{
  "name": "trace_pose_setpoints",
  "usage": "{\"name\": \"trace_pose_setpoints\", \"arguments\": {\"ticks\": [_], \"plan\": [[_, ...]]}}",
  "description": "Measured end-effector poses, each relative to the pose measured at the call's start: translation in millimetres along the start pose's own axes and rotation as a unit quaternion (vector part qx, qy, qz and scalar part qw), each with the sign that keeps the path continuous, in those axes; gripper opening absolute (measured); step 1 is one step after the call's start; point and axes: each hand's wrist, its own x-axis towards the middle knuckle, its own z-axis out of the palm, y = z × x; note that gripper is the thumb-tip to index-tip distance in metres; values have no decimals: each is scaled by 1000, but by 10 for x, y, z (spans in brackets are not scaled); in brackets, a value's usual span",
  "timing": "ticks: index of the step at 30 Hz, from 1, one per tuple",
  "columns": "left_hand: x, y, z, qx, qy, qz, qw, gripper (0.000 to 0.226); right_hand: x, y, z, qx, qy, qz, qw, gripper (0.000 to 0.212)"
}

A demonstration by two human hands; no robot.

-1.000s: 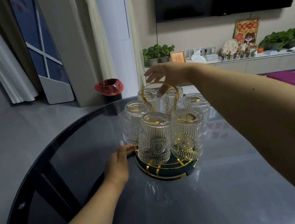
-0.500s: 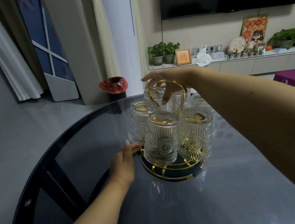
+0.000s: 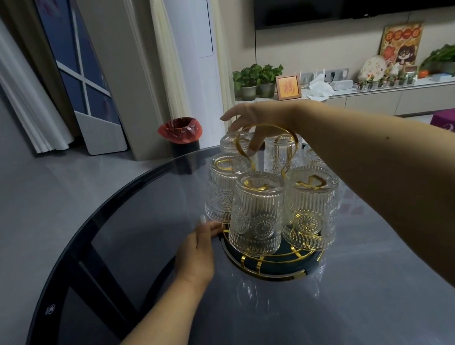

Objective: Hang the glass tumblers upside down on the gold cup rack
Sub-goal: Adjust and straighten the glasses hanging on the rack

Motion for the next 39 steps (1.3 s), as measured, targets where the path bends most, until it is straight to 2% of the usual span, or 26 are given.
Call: {"name": "trace_pose_setpoints", "arguments": {"ticks": [4,7,14,17,19,21,23,28,31,36,39], "plan": [[12,-18,-6,1,0,-1,1000,85,31,11,-8,31,-11,3,999,81],[15,-21,1,0,-2,-3,1000,80,35,24,-27,59,-25,6,998,72],[21,-29,-1,0,-5,4,1000,84,29,-27,4,-15,-15,13,1000,83],[32,-40,-1,2,-8,2,1000,89,-12,11,-48,48,-19,14,999,66],[39,-47,1,0,-4,3,1000,89,-66,14,-96,39,-7,9,999,64],[32,-35,5,1,-5,2,1000,85,-158,-28,-152,10,29,8,999,68],[22,-28,9,0,-5,1,1000,82,-297,-108,-208,35,91,7,995,65],[10,-11,20,-1,4,-10,1000,79,-701,-389,-265,91,301,-29,949,44],[7,-8,27,-8,4,-20,1000,74,-899,-608,-159,95,356,-66,927,31],[-22,28,4,4,-7,4,1000,63,-1031,-832,290,81,267,-70,958,14],[-32,22,-1,11,-12,12,1000,62,-978,-811,483,87,221,-10,971,27]]}}
